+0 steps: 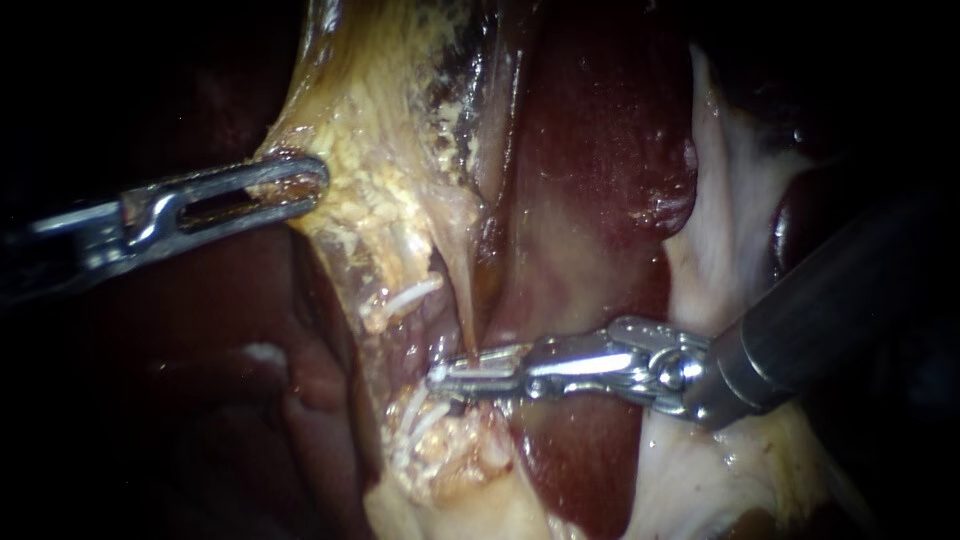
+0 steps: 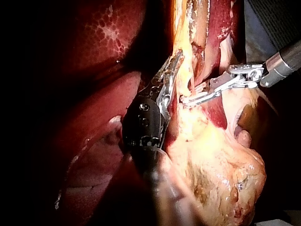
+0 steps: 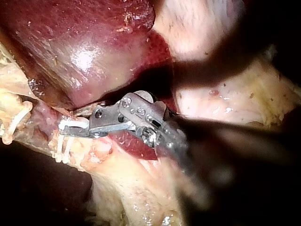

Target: Going back first clip right tube

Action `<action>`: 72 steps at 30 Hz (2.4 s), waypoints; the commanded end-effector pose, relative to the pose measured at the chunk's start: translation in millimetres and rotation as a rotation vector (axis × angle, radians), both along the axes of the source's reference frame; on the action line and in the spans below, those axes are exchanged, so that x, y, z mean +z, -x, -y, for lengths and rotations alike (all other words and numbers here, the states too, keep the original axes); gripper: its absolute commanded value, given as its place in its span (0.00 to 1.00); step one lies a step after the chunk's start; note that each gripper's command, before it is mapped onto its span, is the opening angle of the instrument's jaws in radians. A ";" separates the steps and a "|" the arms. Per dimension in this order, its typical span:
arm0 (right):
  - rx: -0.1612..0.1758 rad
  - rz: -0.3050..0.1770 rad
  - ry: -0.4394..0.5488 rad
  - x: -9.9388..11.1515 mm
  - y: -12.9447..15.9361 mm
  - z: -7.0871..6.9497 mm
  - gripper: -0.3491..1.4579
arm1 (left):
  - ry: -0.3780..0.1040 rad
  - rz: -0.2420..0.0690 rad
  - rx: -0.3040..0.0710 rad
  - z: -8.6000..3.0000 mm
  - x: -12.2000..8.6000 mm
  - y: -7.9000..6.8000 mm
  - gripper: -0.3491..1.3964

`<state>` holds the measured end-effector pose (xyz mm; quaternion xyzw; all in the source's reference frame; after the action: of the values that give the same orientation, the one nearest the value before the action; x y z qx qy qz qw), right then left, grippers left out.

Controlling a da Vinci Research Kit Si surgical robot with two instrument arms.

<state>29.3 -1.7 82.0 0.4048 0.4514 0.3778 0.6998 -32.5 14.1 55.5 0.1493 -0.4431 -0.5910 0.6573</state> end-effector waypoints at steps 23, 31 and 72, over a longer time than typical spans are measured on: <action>-0.040 -0.086 0.253 -2.6 3.1 -1.8 0.52 | 0.000 0.001 0.001 0.0 -0.1 -0.2 0.00; -0.032 -0.083 0.257 -1.4 3.9 -2.3 0.52 | 0.000 0.001 0.001 0.0 -0.1 -0.1 0.00; -0.064 -0.177 0.400 -4.2 5.1 -3.9 0.52 | 0.001 0.000 0.000 0.1 -0.1 0.0 0.00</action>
<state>23.7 2.3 77.5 0.2989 0.5672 0.2124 0.7375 -32.4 14.0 55.5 0.1490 -0.4434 -0.5909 0.6574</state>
